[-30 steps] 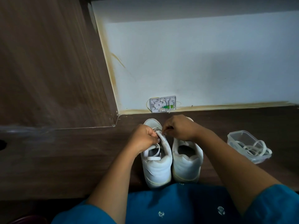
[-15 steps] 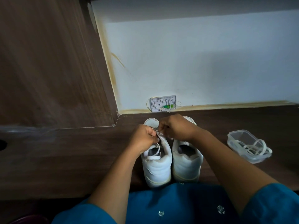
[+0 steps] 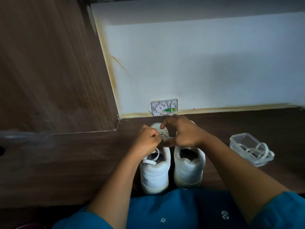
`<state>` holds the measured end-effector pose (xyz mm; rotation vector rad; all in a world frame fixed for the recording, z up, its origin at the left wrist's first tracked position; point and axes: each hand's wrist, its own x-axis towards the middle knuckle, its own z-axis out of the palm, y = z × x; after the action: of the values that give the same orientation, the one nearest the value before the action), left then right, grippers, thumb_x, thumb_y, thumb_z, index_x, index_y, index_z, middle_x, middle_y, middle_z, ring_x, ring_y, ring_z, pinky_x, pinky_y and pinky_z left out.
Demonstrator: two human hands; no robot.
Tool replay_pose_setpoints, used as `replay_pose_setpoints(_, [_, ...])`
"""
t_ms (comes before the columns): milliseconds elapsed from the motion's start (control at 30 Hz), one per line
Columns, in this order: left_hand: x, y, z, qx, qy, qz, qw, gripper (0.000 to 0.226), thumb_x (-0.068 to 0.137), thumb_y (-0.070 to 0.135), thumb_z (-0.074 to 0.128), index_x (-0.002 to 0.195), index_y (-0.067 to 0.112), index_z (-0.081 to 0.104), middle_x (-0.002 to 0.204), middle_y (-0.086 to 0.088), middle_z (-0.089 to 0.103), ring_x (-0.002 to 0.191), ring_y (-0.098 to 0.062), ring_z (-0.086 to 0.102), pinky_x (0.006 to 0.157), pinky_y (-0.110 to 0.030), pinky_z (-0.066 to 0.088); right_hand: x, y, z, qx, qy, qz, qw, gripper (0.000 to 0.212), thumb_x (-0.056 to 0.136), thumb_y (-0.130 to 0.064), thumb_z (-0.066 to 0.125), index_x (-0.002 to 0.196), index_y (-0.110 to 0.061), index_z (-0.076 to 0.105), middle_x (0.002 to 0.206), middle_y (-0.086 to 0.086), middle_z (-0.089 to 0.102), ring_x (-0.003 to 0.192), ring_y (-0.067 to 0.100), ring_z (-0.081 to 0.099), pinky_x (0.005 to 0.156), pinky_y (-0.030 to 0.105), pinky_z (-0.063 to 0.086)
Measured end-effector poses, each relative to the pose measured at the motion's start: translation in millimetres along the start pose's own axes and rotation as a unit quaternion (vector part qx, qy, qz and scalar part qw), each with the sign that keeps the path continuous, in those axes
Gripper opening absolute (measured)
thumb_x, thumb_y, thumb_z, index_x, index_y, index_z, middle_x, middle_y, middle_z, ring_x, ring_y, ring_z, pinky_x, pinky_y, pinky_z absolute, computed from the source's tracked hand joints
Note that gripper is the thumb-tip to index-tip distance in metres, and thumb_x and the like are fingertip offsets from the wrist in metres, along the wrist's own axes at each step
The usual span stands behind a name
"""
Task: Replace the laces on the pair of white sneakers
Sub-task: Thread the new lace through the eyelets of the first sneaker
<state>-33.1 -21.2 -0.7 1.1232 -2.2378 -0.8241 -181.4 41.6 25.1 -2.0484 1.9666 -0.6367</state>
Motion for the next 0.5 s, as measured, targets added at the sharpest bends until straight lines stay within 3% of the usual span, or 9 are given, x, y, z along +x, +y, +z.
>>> replay_pose_setpoints(67, [0.2, 0.0, 0.1, 0.005, 0.007, 0.0, 1.0, 0.035, 0.082, 0.005, 0.053, 0.051, 0.021, 0.049, 0.097, -0.009, 0.047, 0.086, -0.015, 0.049, 0.067, -0.021, 0.031, -0.8, -9.4, 1.3, 0.012, 0.003, -0.022, 1.0, 0.041, 0.071, -0.026, 0.078, 0.108, -0.019, 0.061, 0.084, -0.009, 0.053, 0.082, 0.011, 0.05, 0.061, 0.01, 0.033])
replay_pose_setpoints(133, [1.2, 0.1, 0.0, 0.01, 0.017, -0.003, 1.0, 0.035, 0.083, 0.005, 0.052, 0.051, 0.018, 0.047, 0.095, -0.011, 0.047, 0.083, -0.017, 0.049, 0.063, -0.023, 0.031, 1.8, -18.2, 9.2, 0.0, 0.016, -0.02, 1.0, 0.031, 0.074, -0.019, 0.072, 0.102, -0.014, 0.058, 0.072, -0.008, 0.052, 0.075, 0.017, 0.051, 0.055, 0.012, 0.032])
replay_pose_setpoints(233, [2.2, 6.8, -2.2, -0.04, 0.05, -0.02, 0.998, 0.033, 0.083, 0.001, 0.048, 0.052, 0.011, 0.045, 0.089, -0.012, 0.046, 0.073, -0.016, 0.047, 0.062, -0.027, 0.034, 8.5, -25.9, 22.9, -0.05, 0.046, -0.008, 0.998, 0.03, 0.078, -0.019, 0.062, 0.104, -0.01, 0.05, 0.088, 0.011, 0.066, 0.086, 0.033, 0.06, 0.063, 0.028, 0.037])
replay_pose_setpoints(300, [0.6, 17.5, -8.3, -0.209, 0.075, -0.049, 0.974, 0.031, 0.084, -0.005, 0.044, 0.057, 0.008, 0.051, 0.081, -0.013, 0.053, 0.064, -0.009, 0.05, 0.059, -0.02, 0.037, 9.9, -25.3, 26.8, -0.047, 0.072, 0.009, 0.996, 0.035, 0.08, -0.023, 0.061, 0.11, -0.011, 0.05, 0.096, 0.013, 0.067, 0.092, 0.035, 0.061, 0.066, 0.028, 0.037])
replay_pose_setpoints(367, [-2.6, 27.8, -20.1, -0.438, 0.05, -0.067, 0.895, 0.034, 0.086, -0.008, 0.036, 0.06, 0.009, 0.051, 0.072, -0.009, 0.063, 0.066, -0.009, 0.061, 0.066, -0.019, 0.045, 8.5, -25.5, 24.2, -0.017, 0.07, 0.036, 0.997, 0.039, 0.08, -0.025, 0.062, 0.116, -0.013, 0.052, 0.099, 0.01, 0.068, 0.092, 0.031, 0.062, 0.067, 0.024, 0.037])
replay_pose_setpoints(433, [-5.6, 32.1, -32.3, -0.624, -0.004, -0.058, 0.78, 0.037, 0.089, -0.001, 0.033, 0.059, 0.012, 0.051, 0.063, -0.009, 0.063, 0.062, -0.019, 0.065, 0.081, -0.035, 0.05, 6.0, -26.9, 20.2, 0.005, 0.067, 0.037, 0.997, 0.034, 0.08, -0.024, 0.064, 0.112, -0.015, 0.057, 0.095, 0.006, 0.07, 0.081, 0.024, 0.061, 0.066, 0.022, 0.037])
replay_pose_setpoints(467, [-6.6, 32.6, -37.6, -0.673, -0.017, -0.06, 0.737, 0.037, 0.091, 0.004, 0.034, 0.059, 0.013, 0.051, 0.059, -0.007, 0.059, 0.056, -0.019, 0.061, 0.083, -0.041, 0.051, 4.4, -27.9, 18.1, 0.012, 0.059, 0.026, 0.998, 0.028, 0.08, -0.021, 0.064, 0.107, -0.015, 0.06, 0.088, 0.003, 0.069, 0.074, 0.02, 0.06, 0.064, 0.022, 0.038])
replay_pose_setpoints(500, [-7.1, 32.0, -41.4, -0.692, -0.021, -0.065, 0.719, 0.034, 0.092, 0.009, 0.034, 0.061, 0.014, 0.049, 0.056, -0.005, 0.054, 0.051, -0.015, 0.054, 0.078, -0.042, 0.053, 3.6, -27.8, 16.4, 0.018, 0.044, 0.019, 0.999, 0.02, 0.081, -0.017, 0.063, 0.1, -0.014, 0.063, 0.079, -0.001, 0.069, 0.067, 0.017, 0.061, 0.062, 0.023, 0.042])
